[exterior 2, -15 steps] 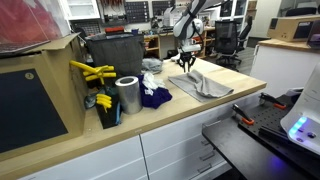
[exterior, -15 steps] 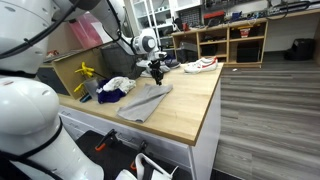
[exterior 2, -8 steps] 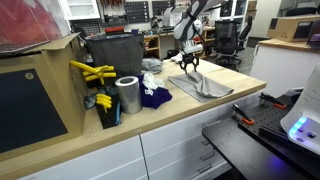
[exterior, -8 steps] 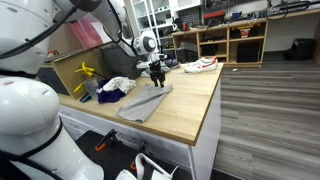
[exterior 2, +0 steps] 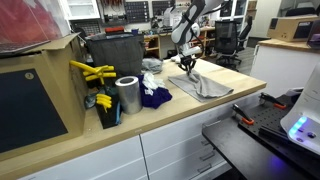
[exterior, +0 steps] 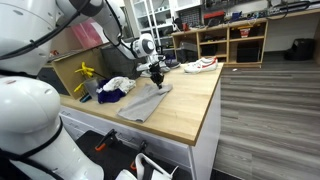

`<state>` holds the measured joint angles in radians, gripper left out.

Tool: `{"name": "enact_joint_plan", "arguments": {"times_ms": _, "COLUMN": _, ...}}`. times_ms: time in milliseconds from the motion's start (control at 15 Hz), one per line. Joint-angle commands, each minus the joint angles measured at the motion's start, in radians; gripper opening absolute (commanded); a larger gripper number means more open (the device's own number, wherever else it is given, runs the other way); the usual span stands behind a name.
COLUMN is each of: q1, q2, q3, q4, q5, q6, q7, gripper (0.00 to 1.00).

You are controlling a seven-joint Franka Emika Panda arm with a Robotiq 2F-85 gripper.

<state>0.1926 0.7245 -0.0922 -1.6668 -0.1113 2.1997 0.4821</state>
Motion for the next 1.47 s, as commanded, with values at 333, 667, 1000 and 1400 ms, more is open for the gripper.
{"name": "enact_joint_plan", "arguments": {"times_ms": 333, "q1": 0.029, "q2": -0.1, "q3": 0.001, "q4": -0.004, "q5": -0.019, "q6": 0.011, "q7": 0.01, "gripper": 0.01}}
{"name": "enact_joint_plan", "arguments": {"times_ms": 667, "q1": 0.05, "q2": -0.11, "q3": 0.033, "q4": -0.027, "q5": -0.019, "q6": 0.02, "q7": -0.012, "gripper": 0.01}}
{"name": "enact_joint_plan", "arguments": {"times_ms": 1000, "q1": 0.088, "q2": -0.094, "q3": 0.061, "q4": -0.034, "q5": -0.028, "q6": 0.041, "q7": -0.014, "gripper": 0.01}}
{"name": "enact_joint_plan", "arguments": {"times_ms": 1400, "q1": 0.129, "q2": -0.104, "q3": 0.037, "q4": -0.069, "q5": -0.105, "q6": 0.102, "q7": -0.004, "gripper": 0.52}}
